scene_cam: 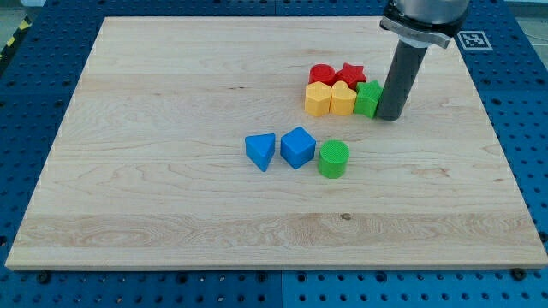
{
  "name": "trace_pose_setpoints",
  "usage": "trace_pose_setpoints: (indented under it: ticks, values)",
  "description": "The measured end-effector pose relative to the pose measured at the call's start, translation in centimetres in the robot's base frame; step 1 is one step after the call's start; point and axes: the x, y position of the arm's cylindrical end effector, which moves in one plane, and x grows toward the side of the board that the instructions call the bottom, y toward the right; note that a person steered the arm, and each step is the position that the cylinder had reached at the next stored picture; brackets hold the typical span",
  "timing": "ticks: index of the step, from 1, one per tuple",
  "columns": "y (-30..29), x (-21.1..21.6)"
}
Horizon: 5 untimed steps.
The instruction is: Push the green circle to the bottom of the green star
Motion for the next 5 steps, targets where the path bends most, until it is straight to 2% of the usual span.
trace_pose_setpoints:
  ticks: [2, 5]
  values:
    - [-0.3, 0.1]
    - [1.4, 6.4]
